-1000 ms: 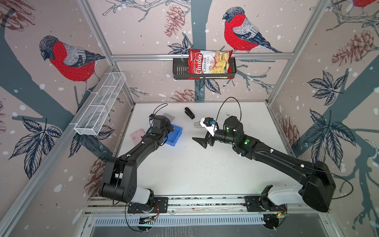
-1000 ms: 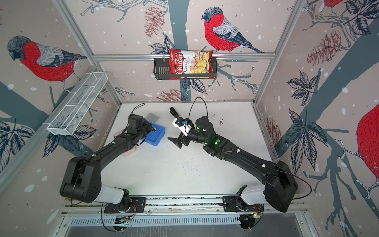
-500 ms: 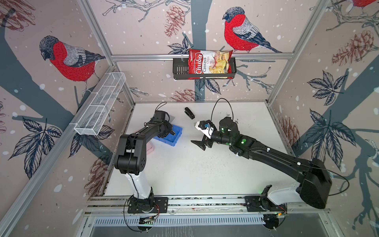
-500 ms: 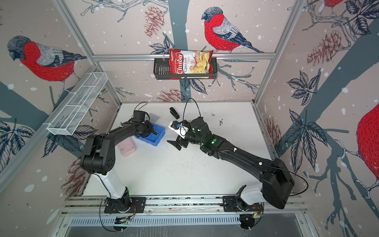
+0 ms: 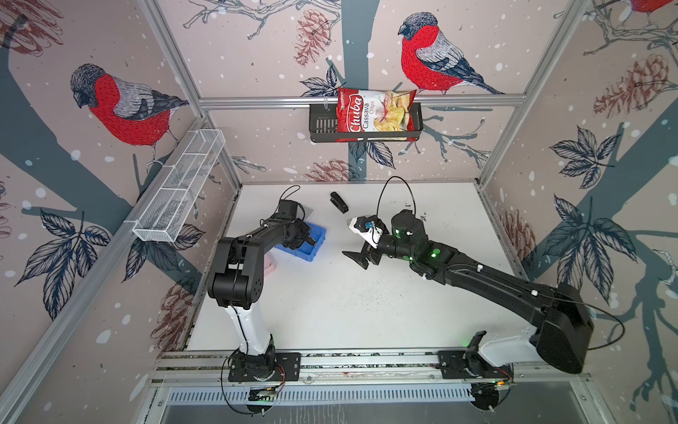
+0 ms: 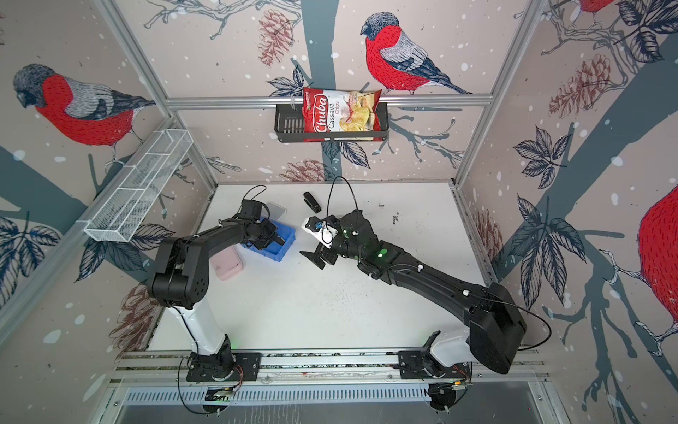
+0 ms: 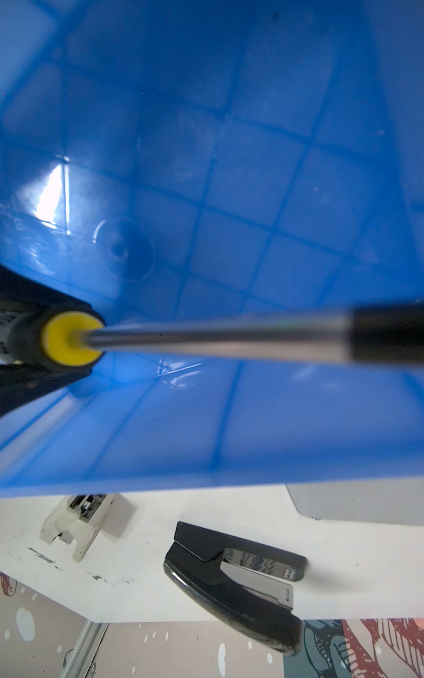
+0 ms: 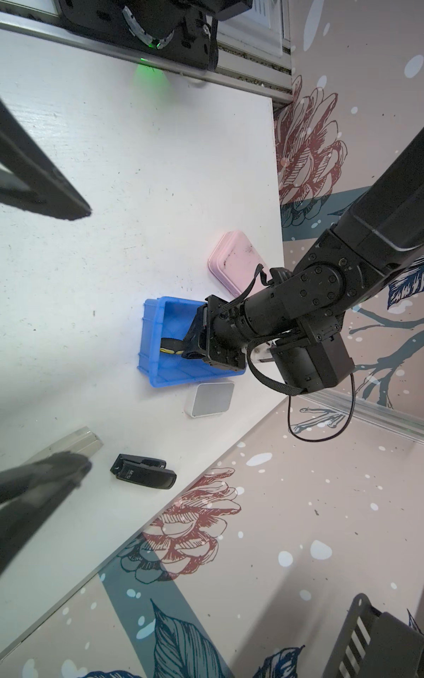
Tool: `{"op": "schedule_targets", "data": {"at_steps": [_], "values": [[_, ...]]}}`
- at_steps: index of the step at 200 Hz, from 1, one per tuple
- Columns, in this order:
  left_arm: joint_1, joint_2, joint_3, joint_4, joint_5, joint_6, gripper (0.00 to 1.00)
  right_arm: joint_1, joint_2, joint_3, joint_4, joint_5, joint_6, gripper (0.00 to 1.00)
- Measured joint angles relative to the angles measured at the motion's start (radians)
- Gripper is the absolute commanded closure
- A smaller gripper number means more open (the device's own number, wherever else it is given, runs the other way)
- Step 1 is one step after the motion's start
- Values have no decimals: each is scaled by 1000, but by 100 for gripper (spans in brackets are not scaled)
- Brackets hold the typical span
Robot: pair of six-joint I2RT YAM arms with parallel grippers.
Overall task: Put the screwdriver in the bin
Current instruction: Place the screwdriver in the bin.
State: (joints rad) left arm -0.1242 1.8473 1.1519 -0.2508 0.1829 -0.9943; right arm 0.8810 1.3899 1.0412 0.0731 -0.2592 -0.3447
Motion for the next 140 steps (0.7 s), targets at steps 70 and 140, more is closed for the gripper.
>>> {"op": "schedule_targets", "data": {"at_steps": [70,140], "values": [[0,-76,-2,-31,-13,29,45,-14,-31,-14,0,29,4,1],[-3,-237,3,-98,-79,117,1,-106,-124,-95,64,37,61,0]]}}
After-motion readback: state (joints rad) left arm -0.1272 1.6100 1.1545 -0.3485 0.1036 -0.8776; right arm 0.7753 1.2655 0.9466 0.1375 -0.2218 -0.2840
